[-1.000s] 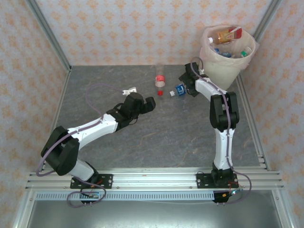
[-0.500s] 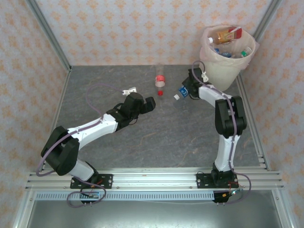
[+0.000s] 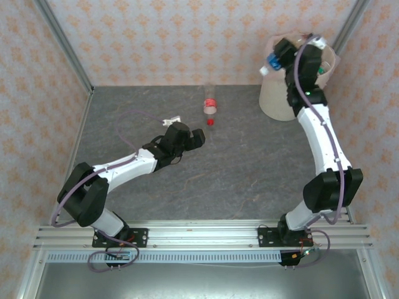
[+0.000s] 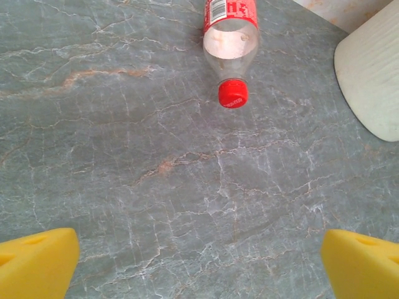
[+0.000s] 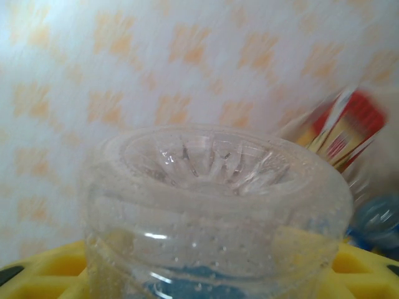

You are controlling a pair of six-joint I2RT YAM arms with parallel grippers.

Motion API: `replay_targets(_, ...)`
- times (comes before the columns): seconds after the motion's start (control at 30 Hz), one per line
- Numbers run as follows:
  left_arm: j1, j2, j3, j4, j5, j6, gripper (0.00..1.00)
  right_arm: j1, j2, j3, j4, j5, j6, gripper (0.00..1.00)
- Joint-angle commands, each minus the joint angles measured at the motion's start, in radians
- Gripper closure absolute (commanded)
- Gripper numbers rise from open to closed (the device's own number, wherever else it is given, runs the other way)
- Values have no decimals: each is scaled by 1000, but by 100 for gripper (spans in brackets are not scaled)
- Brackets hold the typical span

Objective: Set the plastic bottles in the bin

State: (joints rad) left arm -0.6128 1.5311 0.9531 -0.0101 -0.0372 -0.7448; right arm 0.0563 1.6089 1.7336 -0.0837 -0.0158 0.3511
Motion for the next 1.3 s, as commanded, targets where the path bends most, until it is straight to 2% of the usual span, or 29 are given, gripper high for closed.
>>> replay_targets(0.0, 8, -21, -7, 22, -10, -16, 0, -58, 95, 103, -114, 87, -21, 42)
replay_targets(0.2, 7, -31, -13, 21, -13, -16, 0, -114, 293, 362, -291, 211, 12, 36)
replay_targets(0.3, 8, -32, -14, 18, -10, -16, 0, -126, 401, 532, -437, 268, 43, 23)
replay_targets(0.33, 8, -34, -14, 17, -12, -17, 0, -126, 428, 587, -494, 283, 49, 14)
replay_targets(0.37, 8, -36, -16, 16, -13, -17, 0, -127, 450, 640, -536, 299, 47, 9)
replay_targets(0.43, 7, -41, -21, 15, -20, -17, 0, -127, 467, 701, -599, 356, 55, 0)
replay_targets(0.47, 8, -42, -23, 16, -21, -18, 0, -127, 462, 702, -603, 382, 56, 1)
replay_targets(0.57, 7, -37, -22, 18, -22, -16, 0, -126, 417, 661, -588, 438, 51, 1)
replay_targets(0.7, 7, -17, -13, 25, -4, -15, 0, -127, 328, 550, -528, 403, 43, 1)
replay_targets(0.77, 8, -5, -4, 29, 2, -11, 0, -127, 280, 473, -484, 323, 40, 1)
replay_targets(0.87, 8, 27, 34, 19, 6, 20, 0, -124, 188, 324, -382, 125, 21, 1)
replay_targets(1.07, 10, 169, 211, -51, -40, 87, 0, -85, 7, -8, -123, -147, 46, 1)
replay_targets(1.27, 10, 364, 439, -141, -72, 116, 0, -17, -118, -226, 7, -225, 53, 1)
